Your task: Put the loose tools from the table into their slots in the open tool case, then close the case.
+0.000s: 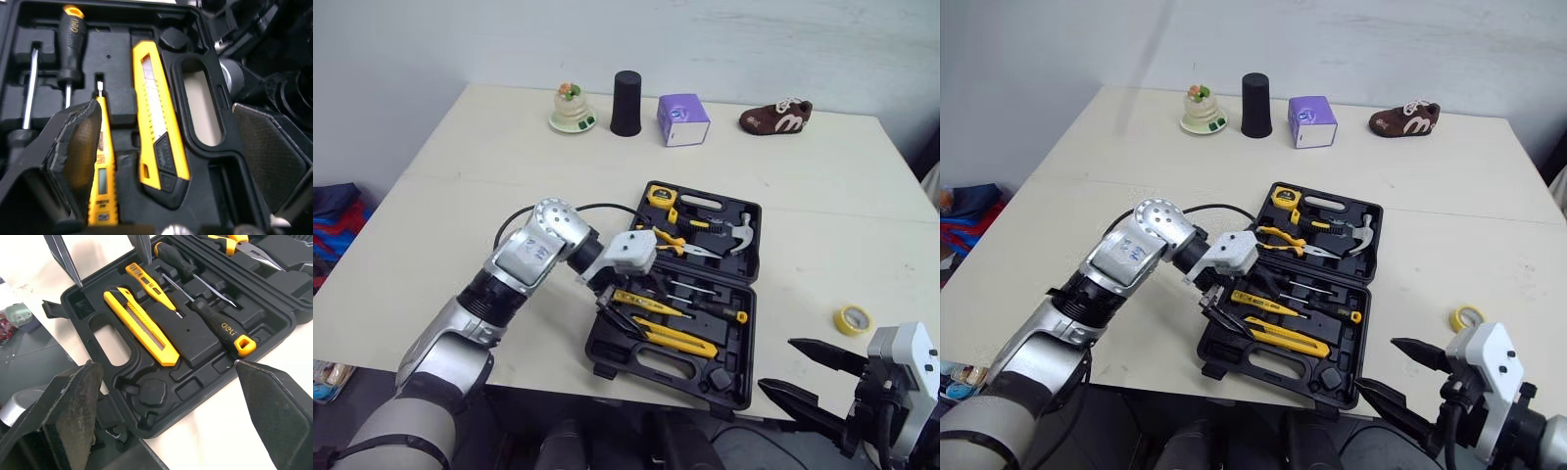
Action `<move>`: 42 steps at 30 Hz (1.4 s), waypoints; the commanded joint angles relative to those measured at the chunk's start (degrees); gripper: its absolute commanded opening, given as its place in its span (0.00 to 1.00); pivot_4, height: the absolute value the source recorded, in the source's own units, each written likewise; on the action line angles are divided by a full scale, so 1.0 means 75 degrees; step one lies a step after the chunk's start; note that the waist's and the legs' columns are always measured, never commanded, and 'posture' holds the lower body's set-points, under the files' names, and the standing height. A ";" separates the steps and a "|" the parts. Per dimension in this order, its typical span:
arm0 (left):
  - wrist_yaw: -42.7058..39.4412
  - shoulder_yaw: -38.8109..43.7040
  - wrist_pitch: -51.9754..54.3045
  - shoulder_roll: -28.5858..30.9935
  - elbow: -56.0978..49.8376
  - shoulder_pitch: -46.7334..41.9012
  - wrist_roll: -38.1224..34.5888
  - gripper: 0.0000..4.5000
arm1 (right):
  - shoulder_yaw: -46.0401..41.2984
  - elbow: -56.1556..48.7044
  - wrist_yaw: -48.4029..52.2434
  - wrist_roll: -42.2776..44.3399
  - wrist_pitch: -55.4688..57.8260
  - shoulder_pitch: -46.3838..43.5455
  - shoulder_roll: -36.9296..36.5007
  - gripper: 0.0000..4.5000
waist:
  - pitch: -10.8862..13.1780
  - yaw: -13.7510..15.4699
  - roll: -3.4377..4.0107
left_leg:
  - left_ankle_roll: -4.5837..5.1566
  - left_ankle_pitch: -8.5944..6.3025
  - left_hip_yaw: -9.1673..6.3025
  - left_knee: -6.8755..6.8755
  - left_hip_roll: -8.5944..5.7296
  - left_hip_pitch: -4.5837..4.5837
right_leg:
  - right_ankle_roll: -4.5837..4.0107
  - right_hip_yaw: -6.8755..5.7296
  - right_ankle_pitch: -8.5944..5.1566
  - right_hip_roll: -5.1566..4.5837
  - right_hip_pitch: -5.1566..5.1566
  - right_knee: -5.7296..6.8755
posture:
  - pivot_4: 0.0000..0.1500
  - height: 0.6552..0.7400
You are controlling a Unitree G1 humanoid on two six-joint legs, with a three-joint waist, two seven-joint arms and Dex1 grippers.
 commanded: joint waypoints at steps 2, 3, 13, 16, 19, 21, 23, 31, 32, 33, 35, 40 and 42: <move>-0.0510 0.0271 -0.0525 -0.0453 0.0740 0.0235 -0.0474 0.73 | 0.0053 -0.0560 0.0111 -0.0086 -0.0196 -0.0089 -0.0005 1.00 | 0.0001 0.0004 -0.0001 | 0.0000 0.0000 0.0000 0.0000 0.0000 -0.0002 | 0.0000 -0.0001 0.0000 0.0000 0.0000 -0.0002 | 1.00 0.98; -0.0504 0.0267 -0.0563 -0.0526 0.0871 0.0280 -0.0480 0.62 | 0.0074 -0.0539 0.0116 -0.0115 -0.0205 -0.0118 -0.0013 1.00 | 0.0001 0.0004 -0.0003 | 0.0001 0.0000 0.0000 0.0001 -0.0002 -0.0005 | 0.0001 -0.0001 0.0000 -0.0001 -0.0001 -0.0003 | 1.00 0.98; -0.0331 -0.0122 -0.1526 -0.0652 0.1335 0.0598 0.0079 0.01 | 0.0199 -0.0526 0.0130 -0.0362 -0.0281 -0.0113 0.0110 1.00 | 0.0001 0.0002 -0.0002 | 0.0002 -0.0001 -0.0001 -0.0001 -0.0002 -0.0005 | 0.0001 -0.0002 0.0001 0.0000 -0.0001 -0.0006 | 1.00 0.98; -0.0279 -0.0248 -0.1624 -0.0676 0.1460 0.0598 0.0274 0.01 | 0.0258 -0.0543 0.0105 -0.0417 -0.0296 -0.0093 0.0173 1.00 | 0.0001 0.0004 -0.0002 | 0.0002 -0.0001 -0.0001 -0.0001 -0.0002 -0.0005 | 0.0001 -0.0002 0.0001 -0.0001 0.0000 -0.0006 | 1.00 0.98; -0.0215 -0.0511 -0.1789 -0.0627 0.1608 0.0633 0.0673 0.01 | 0.0297 -0.0540 0.0092 -0.0464 -0.0305 -0.0083 0.0218 1.00 | 0.0000 0.0005 -0.0001 | 0.0003 -0.0002 -0.0001 -0.0001 -0.0002 -0.0004 | 0.0001 -0.0002 0.0001 -0.0001 0.0001 -0.0008 | 1.00 0.98; -0.0079 -0.0766 -0.2229 -0.0545 0.1773 0.0644 0.1141 0.01 | 0.0326 -0.0511 0.0094 -0.0511 -0.0306 -0.0089 0.0243 1.00 | -0.0010 0.0000 0.0000 | 0.0003 -0.0002 -0.0001 -0.0002 -0.0002 0.0002 | 0.0001 -0.0002 0.0001 -0.0001 0.0007 -0.0008 | 1.00 0.98; 0.0153 -0.1023 -0.2884 -0.0473 0.1986 0.0678 0.1640 0.01 | 0.0367 -0.0473 0.0098 -0.0596 -0.0302 -0.0075 0.0282 1.00 | -0.0021 -0.0004 -0.0002 | 0.0003 -0.0002 0.0000 -0.0002 -0.0002 0.0012 | 0.0001 -0.0002 0.0001 -0.0001 0.0016 -0.0009 | 1.00 0.98; 0.0296 -0.1072 -0.3013 -0.0538 0.2010 0.0823 0.1748 0.01 | 0.0513 -0.0379 0.0154 -0.0892 -0.0290 0.0027 0.0471 1.00 | -0.0135 -0.0006 0.0056 | 0.0010 0.0000 -0.0001 -0.0121 0.0004 0.0149 | -0.0047 -0.0007 -0.0026 -0.0001 0.0215 -0.0161 | 1.00 0.98; 0.0268 -0.1054 -0.3025 -0.0524 0.1947 0.0877 0.1701 0.01 | 0.0541 -0.0361 0.0176 -0.0950 -0.0306 0.0047 0.0504 1.00 | -0.0142 -0.0004 0.0057 | 0.0010 0.0000 -0.0001 -0.0121 0.0004 0.0148 | -0.0052 -0.0007 -0.0029 -0.0003 0.0215 -0.0163 | 1.00 0.98; 0.0229 -0.1030 -0.3017 -0.0501 0.1854 0.0935 0.1644 0.01 | 0.0574 -0.0328 0.0203 -0.1011 -0.0319 0.0053 0.0530 1.00 | -0.0145 -0.0004 0.0058 | 0.0011 0.0000 -0.0001 -0.0122 0.0004 0.0148 | -0.0051 -0.0007 -0.0028 -0.0003 0.0216 -0.0164 | 1.00 0.98; 0.0173 -0.0983 -0.2980 -0.0477 0.1705 0.1033 0.1572 0.01 | 0.0625 -0.0289 0.0253 -0.1112 -0.0345 0.0072 0.0580 1.00 | -0.0148 -0.0007 0.0061 | 0.0011 -0.0001 0.0000 -0.0127 0.0004 0.0146 | -0.0045 -0.0006 -0.0025 -0.0003 0.0214 -0.0166 | 1.00 0.98; 0.0162 -0.0968 -0.3018 -0.0388 0.1459 0.1140 0.1714 0.01 | 0.0675 -0.0241 0.0319 -0.1178 -0.0376 0.0041 0.0700 1.00 | -0.0153 0.0000 0.0062 | 0.0004 -0.0006 -0.0006 -0.0134 0.0008 0.0145 | -0.0043 -0.0014 -0.0024 -0.0003 0.0211 -0.0166 | 1.00 0.98; 0.0201 -0.0991 -0.3186 -0.0361 0.1539 0.1117 0.1830 0.01 | 0.0759 -0.0222 0.0279 -0.1208 -0.0354 -0.0075 0.0652 1.00 | -0.0152 -0.0005 0.0062 | 0.0005 -0.0008 -0.0007 -0.0135 0.0008 0.0144 | -0.0043 -0.0014 -0.0024 -0.0003 0.0209 -0.0166 | 1.00 0.98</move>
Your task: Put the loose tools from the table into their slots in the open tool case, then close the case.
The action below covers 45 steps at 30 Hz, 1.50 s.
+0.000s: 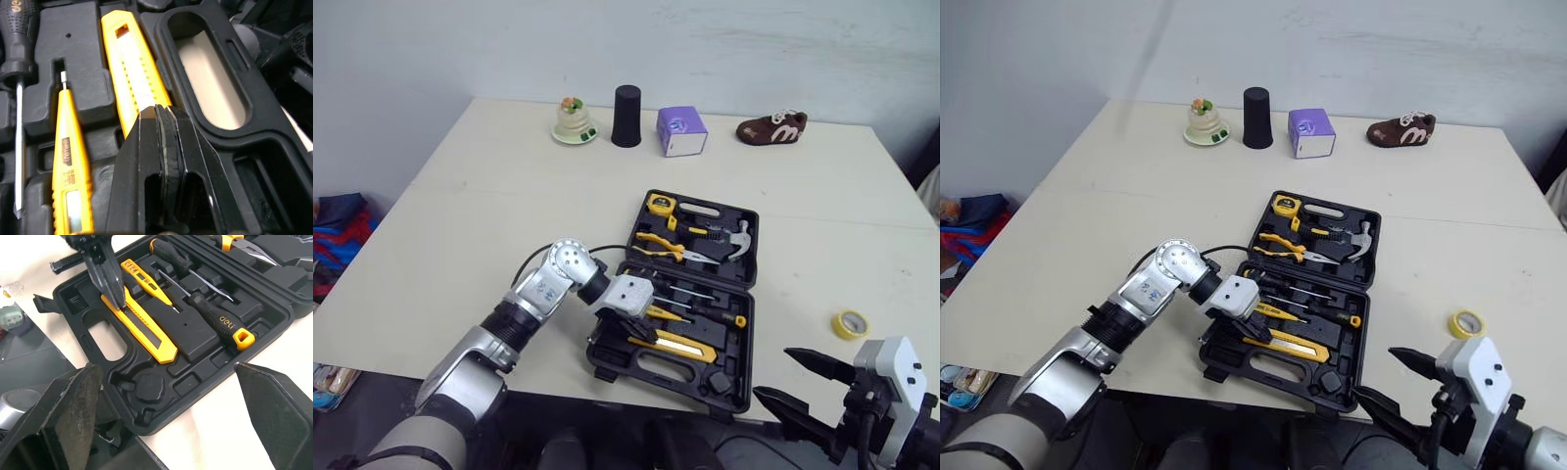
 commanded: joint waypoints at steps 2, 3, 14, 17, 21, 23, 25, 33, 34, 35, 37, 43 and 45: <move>-0.0008 -0.0422 -0.0158 0.0221 0.0393 0.0214 0.0743 0.01 | 0.0041 -0.0200 0.0002 -0.0023 -0.0082 -0.0199 -0.0075 1.00 | 0.0000 -0.0002 0.0000 | 0.0000 -0.0001 0.0000 0.0000 0.0000 0.0000 | 0.0000 0.0000 0.0000 0.0000 0.0000 0.0000 | 1.00 0.98; 0.0035 -0.0368 -0.0134 0.0189 0.0436 0.0190 0.0705 0.01 | 0.0017 -0.0194 -0.0001 -0.0016 -0.0074 -0.0234 -0.0095 1.00 | 0.0000 -0.0002 0.0000 | 0.0000 -0.0001 0.0000 0.0001 0.0000 0.0000 | -0.0001 0.0001 0.0000 0.0000 0.0000 0.0000 | 1.00 0.98; 0.0278 0.3102 0.4199 0.0856 -0.0489 -0.0179 -0.2839 0.67 | -0.1855 0.1094 0.0884 -0.0069 -0.0261 0.0111 -0.0055 1.00 | 0.0057 -0.0019 0.0004 | -0.0002 0.0010 0.0001 0.0025 -0.0005 -0.0090 | 0.0044 0.0000 0.0025 0.0002 -0.0146 0.0058 | 1.00 0.98; 0.0899 0.3944 0.4625 0.1577 -0.0380 0.0036 -0.2911 0.97 | -0.2637 0.2012 0.1427 -0.0252 -0.0278 0.0138 -0.0244 1.00 | 0.0058 -0.0011 0.0009 | -0.0011 0.0008 0.0002 0.0016 -0.0006 -0.0133 | 0.0040 0.0000 0.0018 0.0005 -0.0205 0.0064 | 1.00 0.98; 0.1523 0.4875 0.4244 0.2718 -0.0043 0.0736 -0.2609 0.99 | -0.3414 0.3717 0.2118 -0.0767 -0.0431 0.0108 -0.0602 1.00 | 0.0064 -0.0004 0.0009 | -0.0020 -0.0004 0.0013 0.0011 -0.0006 -0.0135 | 0.0042 0.0002 0.0002 0.0000 -0.0211 0.0052 | 1.00 0.98; 0.1296 0.4906 0.3735 0.3275 0.0328 0.1184 -0.2351 0.99 | -0.3540 0.4392 0.2373 -0.1051 -0.0523 0.0078 -0.0721 1.00 | 0.0064 -0.0002 0.0010 | -0.0025 -0.0017 0.0024 0.0007 -0.0004 -0.0130 | 0.0034 0.0001 -0.0006 -0.0003 -0.0212 0.0043 | 1.00 0.98; 0.1195 0.4941 0.3284 0.3749 0.0905 0.1435 -0.2106 0.99 | -0.3624 0.4993 0.2662 -0.1361 -0.0659 0.0062 -0.0887 1.00 | 0.0065 -0.0001 0.0008 | -0.0026 -0.0025 0.0026 0.0005 -0.0002 -0.0129 | 0.0027 -0.0004 -0.0013 -0.0007 -0.0214 0.0042 | 1.00 0.98; 0.1098 0.5483 0.3072 0.4541 0.0258 0.2451 -0.2294 0.99 | -0.3555 0.6898 0.3469 -0.2121 -0.0891 -0.0453 -0.1788 1.00 | 0.0075 0.0009 0.0009 | -0.0015 -0.0045 0.0019 0.0002 -0.0006 -0.0131 | 0.0014 -0.0030 -0.0017 -0.0047 -0.0215 0.0048 | 1.00 0.98; 0.1088 0.5474 0.3147 0.4512 -0.0067 0.2532 -0.2360 0.99 | -0.3445 0.6932 0.3556 -0.2156 -0.0862 -0.0617 -0.1963 1.00 | 0.0078 0.0007 0.0014 | -0.0015 -0.0045 0.0019 0.0002 -0.0008 -0.0130 | 0.0012 -0.0032 -0.0019 -0.0052 -0.0214 0.0051 | 1.00 0.98; 0.1067 0.5454 0.3247 0.4472 -0.0399 0.2572 -0.2450 0.99 | -0.3331 0.6904 0.3646 -0.2171 -0.0808 -0.0783 -0.2130 1.00 | 0.0081 0.0000 0.0020 | -0.0015 -0.0045 0.0019 0.0003 -0.0008 -0.0130 | 0.0012 -0.0033 -0.0019 -0.0054 -0.0215 0.0054 | 1.00 0.98; 0.1025 0.5369 0.3544 0.4382 -0.1194 0.2574 -0.2714 0.99 | -0.3062 0.6763 0.3882 -0.2188 -0.0719 -0.1096 -0.2455 1.00 | 0.0084 -0.0004 0.0025 | -0.0017 -0.0043 0.0018 0.0003 -0.0008 -0.0129 | 0.0009 -0.0033 -0.0017 -0.0051 -0.0216 0.0060 | 1.00 0.98; 0.1026 0.4622 0.4828 0.3770 -0.3905 0.1720 -0.3897 0.99 | -0.1367 0.6723 0.4572 -0.2482 -0.0719 -0.2511 -0.3901 1.00 | 0.0093 -0.0007 0.0038 | -0.0022 -0.0036 0.0023 0.0020 -0.0007 -0.0127 | 0.0025 -0.0017 -0.0007 -0.0016 -0.0210 0.0071 | 1.00 0.98; 0.1182 0.4319 0.5093 0.3336 -0.4396 0.1254 -0.4163 0.99 | -0.0429 0.6813 0.4646 -0.2692 -0.0781 -0.3162 -0.4407 1.00 | 0.0097 -0.0006 0.0045 | -0.0019 -0.0032 0.0031 0.0033 -0.0012 -0.0133 | 0.0042 0.0000 0.0002 -0.0008 -0.0211 0.0071 | 1.00 0.98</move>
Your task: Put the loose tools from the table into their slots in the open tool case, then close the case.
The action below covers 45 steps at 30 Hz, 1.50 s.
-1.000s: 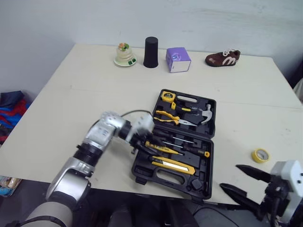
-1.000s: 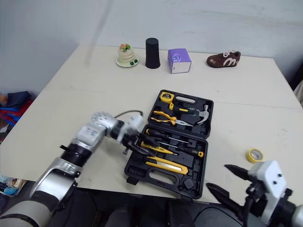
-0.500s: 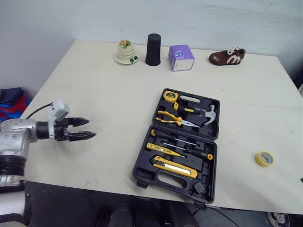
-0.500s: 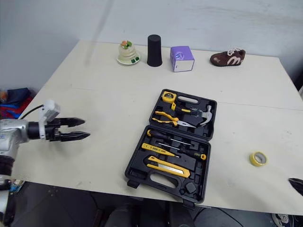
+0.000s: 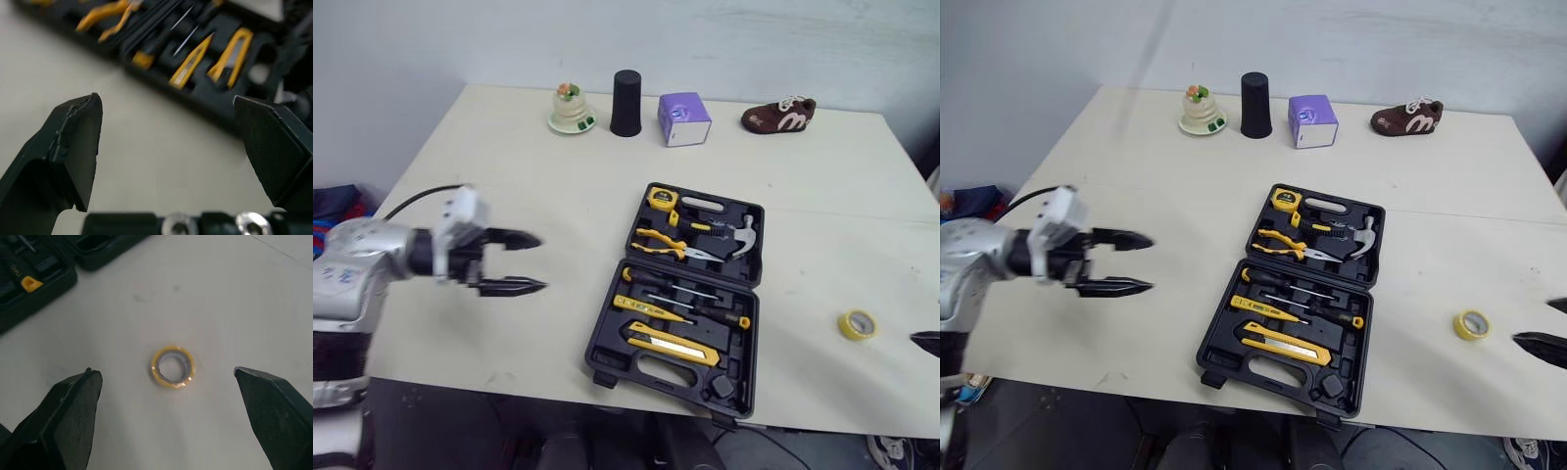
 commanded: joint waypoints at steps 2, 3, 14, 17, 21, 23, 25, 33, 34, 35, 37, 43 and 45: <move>0.0269 -0.0555 0.0549 -0.0790 -0.1149 -0.0927 -0.0776 0.99 | 0.1972 0.0145 0.0203 -0.0501 -0.0229 -0.1307 -0.0944 1.00 | 0.0003 0.0001 0.0006 | -0.0021 0.0012 0.0003 0.0010 -0.0001 0.0001 | 0.0006 0.0012 0.0003 0.0009 0.0002 0.0001 | 1.00 0.98; 0.0300 -0.0680 0.0597 -0.1009 -0.1215 -0.1124 -0.0870 0.99 | 0.2549 0.0229 0.0160 -0.0646 -0.0244 -0.1723 -0.1106 1.00 | 0.0004 0.0001 0.0006 | -0.0036 0.0024 0.0002 0.0016 0.0000 0.0000 | 0.0008 0.0013 0.0004 0.0015 0.0002 0.0002 | 1.00 0.98; 0.0504 -0.1245 0.0376 -0.2095 -0.1299 -0.1632 -0.0912 0.99 | 0.6270 0.1619 0.0601 -0.2890 -0.1005 -0.4620 -0.1294 1.00 | 0.0062 -0.0009 0.0079 | -0.0045 0.0037 0.0024 0.0072 0.0005 -0.0003 | 0.0013 0.0029 0.0003 0.0016 -0.0005 0.0031 | 1.00 0.98; 0.0596 -0.1248 0.0362 -0.2211 -0.1350 -0.1633 -0.0926 0.99 | 0.6540 0.1928 0.0648 -0.3211 -0.1183 -0.4814 -0.1198 1.00 | 0.0069 -0.0012 0.0084 | -0.0043 0.0036 0.0030 0.0105 0.0005 -0.0001 | 0.0014 0.0033 0.0002 0.0013 -0.0007 0.0063 | 1.00 0.98; 0.0649 -0.1282 0.0294 -0.2300 -0.1336 -0.1653 -0.0883 0.99 | 0.6681 0.2102 0.0666 -0.3380 -0.1225 -0.4905 -0.1021 1.00 | 0.0069 -0.0033 0.0083 | -0.0041 0.0049 0.0031 0.0125 0.0003 0.0011 | 0.0016 0.0039 0.0004 0.0013 -0.0003 0.0094 | 1.00 0.98; 0.0656 -0.1314 0.0230 -0.2340 -0.1273 -0.1679 -0.0833 0.99 | 0.6739 0.2198 0.0670 -0.3469 -0.1232 -0.4924 -0.0974 1.00 | 0.0070 -0.0043 0.0083 | -0.0042 0.0058 0.0033 0.0129 0.0002 0.0016 | 0.0018 0.0044 0.0007 0.0013 -0.0002 0.0106 | 1.00 0.98; 0.0676 -0.1339 0.0193 -0.2369 -0.1241 -0.1712 -0.0807 0.99 | 0.6766 0.2360 0.0634 -0.3556 -0.1339 -0.4958 -0.0885 1.00 | 0.0070 -0.0040 0.0083 | -0.0042 0.0065 0.0031 0.0129 -0.0001 0.0016 | 0.0019 0.0046 0.0008 0.0013 -0.0003 0.0112 | 1.00 0.98; 0.0774 -0.1469 0.0098 -0.2459 -0.1163 -0.1825 -0.0717 1.00 | 0.6893 0.3136 0.0457 -0.3899 -0.1912 -0.5261 -0.0335 0.79 | 0.0070 -0.0048 0.0082 | -0.0043 0.0066 0.0030 0.0131 -0.0001 0.0016 | 0.0020 0.0047 0.0010 0.0015 -0.0003 0.0113 | 1.00 0.98; 0.0777 -0.1478 0.0095 -0.2463 -0.1158 -0.1832 -0.0717 1.00 | 0.6884 0.3161 0.0467 -0.3910 -0.1962 -0.5283 -0.0308 0.69 | 0.0070 -0.0047 0.0082 | -0.0043 0.0066 0.0031 0.0131 -0.0002 0.0018 | 0.0020 0.0048 0.0010 0.0014 -0.0002 0.0115 | 1.00 0.98; 0.0776 -0.1484 0.0090 -0.2460 -0.1164 -0.1826 -0.0718 1.00 | 0.6863 0.3162 0.0457 -0.3920 -0.1979 -0.5287 -0.0284 0.57 | 0.0070 -0.0044 0.0082 | -0.0043 0.0066 0.0030 0.0131 -0.0001 0.0018 | 0.0020 0.0048 0.0010 0.0014 -0.0002 0.0116 | 1.00 0.98; 0.0773 -0.1497 0.0069 -0.2459 -0.1160 -0.1813 -0.0707 1.00 | 0.6795 0.3115 0.0387 -0.3941 -0.2032 -0.5275 -0.0268 0.35 | 0.0070 -0.0043 0.0082 | -0.0046 0.0068 0.0025 0.0131 0.0000 0.0017 | 0.0020 0.0045 0.0010 0.0016 -0.0001 0.0116 | 1.00 0.98; 0.0675 -0.1573 0.0031 -0.2341 -0.1224 -0.1621 -0.0667 1.00 | 0.5864 0.2032 0.0520 -0.3376 -0.1949 -0.4586 -0.0488 0.00 | 0.0070 -0.0025 0.0083 | -0.0046 0.0068 0.0025 0.0133 -0.0002 0.0015 | 0.0022 0.0046 0.0011 0.0015 0.0000 0.0117 | 1.00 0.98; 0.0547 -0.1627 0.0050 -0.2184 -0.1312 -0.1445 -0.0667 1.00 | 0.4972 0.0606 0.0808 -0.2724 -0.1550 -0.3848 -0.0440 0.00 | 0.0067 -0.0025 0.0091 | -0.0047 0.0068 0.0026 0.0128 -0.0001 0.0015 | 0.0022 0.0047 0.0010 0.0017 -0.0003 0.0118 | 1.00 0.98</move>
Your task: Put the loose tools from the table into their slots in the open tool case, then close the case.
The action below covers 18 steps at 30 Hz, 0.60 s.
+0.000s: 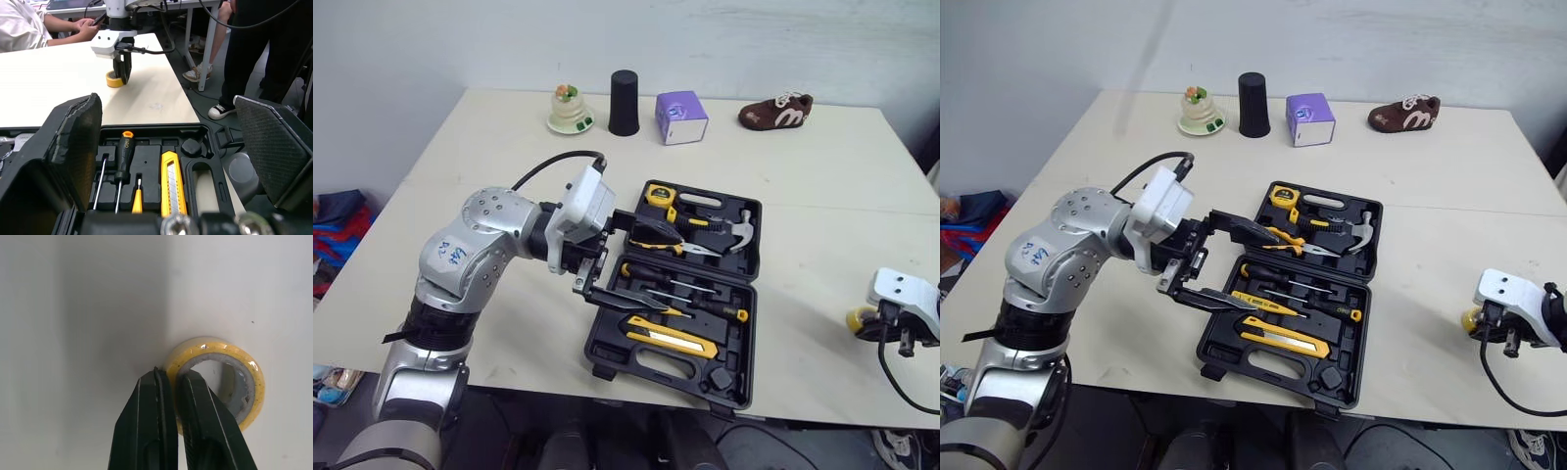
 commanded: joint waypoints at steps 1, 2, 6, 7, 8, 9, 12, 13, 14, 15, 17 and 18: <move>-0.0258 -0.0094 -0.0058 0.0315 -0.0240 0.0316 0.0043 1.00 | -0.1658 -0.2597 0.0532 0.1211 0.0631 0.1028 -0.0001 0.00 | -0.0003 -0.0014 0.0010 | -0.0004 0.0001 -0.0003 -0.0007 0.0000 0.0000 | 0.0000 0.0000 0.0000 0.0003 -0.0001 -0.0001 | 1.00 0.98; -0.0347 -0.0128 -0.0096 0.0424 -0.0293 0.0418 0.0066 1.00 | -0.2026 -0.3493 0.0559 0.1567 0.1050 0.1346 0.0089 0.00 | -0.0003 -0.0020 0.0011 | -0.0009 0.0004 -0.0004 -0.0010 0.0004 0.0000 | -0.0001 0.0001 -0.0001 0.0008 -0.0003 0.0002 | 1.00 0.98; -0.0762 -0.0347 -0.0512 0.0814 -0.0387 0.0775 0.0315 1.00 | -0.2624 -0.6356 0.0112 0.2770 0.2463 0.2088 0.0472 0.00 | 0.0006 -0.0012 -0.0007 | -0.0032 0.0011 -0.0035 -0.0012 0.0018 0.0000 | -0.0005 -0.0014 0.0000 0.0024 0.0005 0.0005 | 1.00 0.98; -0.0867 -0.0419 -0.0680 0.0877 -0.0385 0.0852 0.0428 1.00 | -0.2595 -0.6880 -0.0049 0.2970 0.2664 0.2180 0.0559 0.00 | 0.0006 -0.0002 -0.0010 | -0.0032 0.0011 -0.0042 -0.0012 0.0016 0.0000 | -0.0006 -0.0020 0.0000 0.0021 0.0010 0.0003 | 1.00 0.98; -0.0960 -0.0496 -0.0832 0.0926 -0.0391 0.0919 0.0528 1.00 | -0.2461 -0.7306 -0.0242 0.3080 0.2781 0.2227 0.0640 0.00 | 0.0009 0.0008 -0.0021 | -0.0029 0.0010 -0.0042 -0.0012 0.0014 0.0000 | -0.0005 -0.0020 0.0000 0.0019 0.0011 0.0002 | 1.00 0.98; -0.1044 -0.0567 -0.0966 0.0965 -0.0396 0.0971 0.0606 1.00 | -0.2279 -0.7653 -0.0456 0.3159 0.2888 0.2219 0.0720 0.00 | 0.0012 0.0012 -0.0027 | -0.0025 0.0008 -0.0043 -0.0011 0.0011 -0.0002 | -0.0005 -0.0021 0.0000 0.0014 0.0013 -0.0001 | 1.00 0.98; -0.1173 -0.0681 -0.1156 0.0976 -0.0432 0.1053 0.0713 1.00 | -0.1597 -0.8215 -0.1041 0.3257 0.3164 0.2043 0.0941 0.00 | 0.0025 0.0022 -0.0060 | -0.0003 0.0002 -0.0039 -0.0009 -0.0006 -0.0010 | -0.0002 -0.0022 0.0002 -0.0008 0.0013 -0.0011 | 1.00 0.98; -0.1179 -0.0710 -0.1181 0.0954 -0.0450 0.1068 0.0733 1.00 | -0.1315 -0.8303 -0.1195 0.3189 0.3180 0.1991 0.0998 0.00 | 0.0031 0.0025 -0.0073 | 0.0002 0.0000 -0.0039 -0.0008 -0.0008 -0.0014 | -0.0001 -0.0022 0.0003 -0.0010 0.0013 -0.0014 | 1.00 0.98; -0.1180 -0.0735 -0.1202 0.0929 -0.0459 0.1070 0.0751 1.00 | -0.1040 -0.8312 -0.1294 0.3025 0.3095 0.1961 0.1027 0.00 | 0.0037 0.0025 -0.0083 | 0.0006 -0.0002 -0.0039 -0.0007 -0.0007 -0.0016 | -0.0001 -0.0023 0.0003 -0.0010 0.0012 -0.0015 | 1.00 0.98; -0.1178 -0.0754 -0.1213 0.0907 -0.0463 0.1065 0.0765 1.00 | -0.0837 -0.8276 -0.1367 0.2869 0.3001 0.1944 0.1026 0.00 | 0.0040 0.0022 -0.0089 | 0.0010 -0.0004 -0.0038 -0.0007 -0.0007 -0.0018 | -0.0001 -0.0022 0.0003 -0.0010 0.0012 -0.0018 | 1.00 0.98; -0.1185 -0.0799 -0.1250 0.0872 -0.0467 0.1045 0.0804 1.00 | -0.0489 -0.8164 -0.1520 0.2615 0.2858 0.1909 0.1024 0.00 | 0.0041 0.0022 -0.0089 | 0.0017 -0.0009 -0.0037 -0.0007 -0.0007 -0.0020 | -0.0001 -0.0022 0.0003 -0.0010 0.0011 -0.0022 | 1.00 0.98; -0.1190 -0.0811 -0.1257 0.0861 -0.0467 0.1032 0.0816 1.00 | -0.0388 -0.8137 -0.1566 0.2570 0.2827 0.1894 0.1027 0.00 | 0.0041 0.0023 -0.0090 | 0.0019 -0.0010 -0.0035 -0.0007 -0.0008 -0.0020 | -0.0002 -0.0021 0.0002 -0.0010 0.0009 -0.0022 | 1.00 0.98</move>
